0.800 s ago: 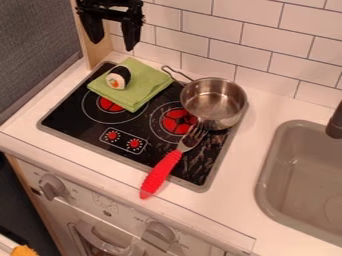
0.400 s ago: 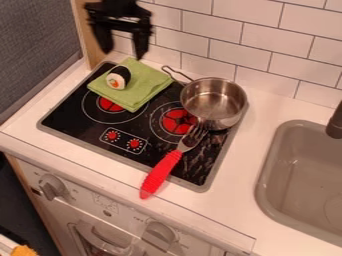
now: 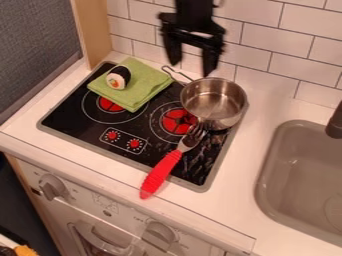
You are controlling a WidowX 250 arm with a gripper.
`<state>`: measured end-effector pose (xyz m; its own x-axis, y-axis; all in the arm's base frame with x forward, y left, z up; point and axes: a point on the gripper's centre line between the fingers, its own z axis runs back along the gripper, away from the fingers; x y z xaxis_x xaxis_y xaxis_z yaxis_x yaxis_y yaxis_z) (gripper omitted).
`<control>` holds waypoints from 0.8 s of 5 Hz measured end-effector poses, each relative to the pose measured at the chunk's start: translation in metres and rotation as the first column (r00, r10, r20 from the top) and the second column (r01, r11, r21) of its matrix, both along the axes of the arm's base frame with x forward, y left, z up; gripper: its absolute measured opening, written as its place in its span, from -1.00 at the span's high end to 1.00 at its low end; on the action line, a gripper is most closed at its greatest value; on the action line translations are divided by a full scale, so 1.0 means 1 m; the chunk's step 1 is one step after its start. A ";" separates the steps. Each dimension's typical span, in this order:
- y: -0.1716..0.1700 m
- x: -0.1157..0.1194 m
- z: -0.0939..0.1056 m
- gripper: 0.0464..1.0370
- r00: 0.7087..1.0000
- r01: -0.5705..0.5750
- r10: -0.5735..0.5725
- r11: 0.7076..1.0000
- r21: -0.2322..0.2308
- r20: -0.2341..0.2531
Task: Put the silver pot at the bottom left burner
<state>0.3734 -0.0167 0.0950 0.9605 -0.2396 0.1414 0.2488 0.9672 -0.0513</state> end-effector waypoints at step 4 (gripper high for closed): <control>-0.050 0.006 -0.077 -0.81 0.990 -0.011 0.029 0.992 0.125 -0.140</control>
<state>0.3790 -0.0665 0.0185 0.9734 -0.2275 -0.0257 0.2283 0.9729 0.0355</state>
